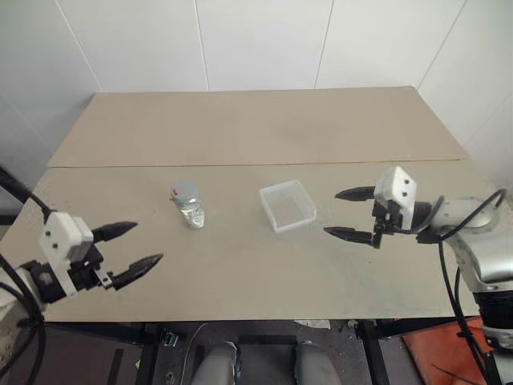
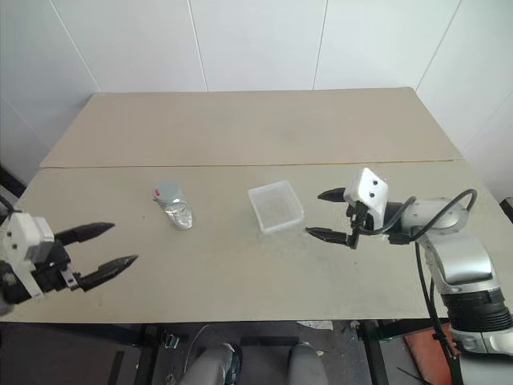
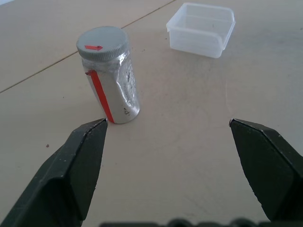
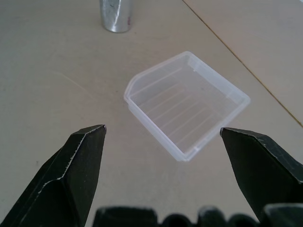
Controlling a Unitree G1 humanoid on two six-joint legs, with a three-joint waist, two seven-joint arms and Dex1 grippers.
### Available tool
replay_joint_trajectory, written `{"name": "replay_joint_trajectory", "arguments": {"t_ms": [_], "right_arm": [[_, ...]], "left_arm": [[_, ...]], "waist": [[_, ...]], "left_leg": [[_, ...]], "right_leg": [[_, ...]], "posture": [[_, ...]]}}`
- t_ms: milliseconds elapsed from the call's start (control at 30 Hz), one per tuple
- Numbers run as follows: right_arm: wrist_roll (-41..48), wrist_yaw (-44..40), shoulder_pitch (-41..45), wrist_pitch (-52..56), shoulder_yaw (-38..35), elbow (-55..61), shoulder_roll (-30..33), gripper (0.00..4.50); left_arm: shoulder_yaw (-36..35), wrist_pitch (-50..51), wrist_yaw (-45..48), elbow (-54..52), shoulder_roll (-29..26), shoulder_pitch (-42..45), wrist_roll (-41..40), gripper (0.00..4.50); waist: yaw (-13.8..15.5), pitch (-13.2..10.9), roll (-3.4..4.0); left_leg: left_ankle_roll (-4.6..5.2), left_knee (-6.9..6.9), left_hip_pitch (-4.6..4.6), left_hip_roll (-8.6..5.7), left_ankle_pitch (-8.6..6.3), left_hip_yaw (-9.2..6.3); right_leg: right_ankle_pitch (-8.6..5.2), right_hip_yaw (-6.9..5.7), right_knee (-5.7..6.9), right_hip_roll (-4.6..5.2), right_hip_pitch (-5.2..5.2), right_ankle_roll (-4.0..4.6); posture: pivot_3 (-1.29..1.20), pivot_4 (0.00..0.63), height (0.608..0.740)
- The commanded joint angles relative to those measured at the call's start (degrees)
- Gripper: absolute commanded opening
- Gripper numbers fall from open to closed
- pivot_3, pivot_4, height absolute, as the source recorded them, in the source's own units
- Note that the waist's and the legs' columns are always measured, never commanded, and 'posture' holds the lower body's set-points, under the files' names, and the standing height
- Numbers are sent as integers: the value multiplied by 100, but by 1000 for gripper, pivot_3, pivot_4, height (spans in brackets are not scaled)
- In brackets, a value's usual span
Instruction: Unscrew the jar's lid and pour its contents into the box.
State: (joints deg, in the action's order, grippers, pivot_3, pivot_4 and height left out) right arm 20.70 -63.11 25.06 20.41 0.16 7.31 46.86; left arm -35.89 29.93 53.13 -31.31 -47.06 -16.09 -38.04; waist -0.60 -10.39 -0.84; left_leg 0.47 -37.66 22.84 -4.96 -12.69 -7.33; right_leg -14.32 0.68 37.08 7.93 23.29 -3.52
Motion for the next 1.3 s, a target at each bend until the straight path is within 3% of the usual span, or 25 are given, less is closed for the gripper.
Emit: {"name": "replay_joint_trajectory", "arguments": {"t_ms": [33,467,767,967,1300], "right_arm": [[-64,-14,208,-118,-1,36,17,4500],[-44,-402,569,-307,-151,-356,226,4500],[-121,-552,703,-370,-123,-594,362,4500],[120,-759,577,-49,-210,-388,545,4500],[389,-1179,978,53,-244,-454,668,4500]], "left_arm": [[-176,-45,-117,-102,-31,76,-44,4482],[704,-206,-893,-8,344,608,366,4482],[1538,-276,-1487,48,1044,807,732,4482],[2139,-676,-2038,392,1618,1162,1374,4482],[2553,-1116,-2258,1242,1863,1666,1948,4482]], "waist": [[9,0,0],[-17,1,-1],[-3,1,-1],[32,1,-2],[6,1,-1]], "left_leg": [[0,0,0,0,0,0],[0,-1,-3,2,0,4],[-1,-1,-5,3,-1,7],[-1,-3,-2,0,-1,7],[-1,-4,-1,1,-1,9]], "right_leg": [[0,0,0,0,0,0],[7,4,-4,-7,-3,1],[10,8,-5,-9,-5,3],[12,8,-6,-9,-3,1],[13,8,-6,-12,-3,1]], "posture": [[0,150,740],[0,150,740],[0,150,740],[0,150,740],[0,150,740]]}}
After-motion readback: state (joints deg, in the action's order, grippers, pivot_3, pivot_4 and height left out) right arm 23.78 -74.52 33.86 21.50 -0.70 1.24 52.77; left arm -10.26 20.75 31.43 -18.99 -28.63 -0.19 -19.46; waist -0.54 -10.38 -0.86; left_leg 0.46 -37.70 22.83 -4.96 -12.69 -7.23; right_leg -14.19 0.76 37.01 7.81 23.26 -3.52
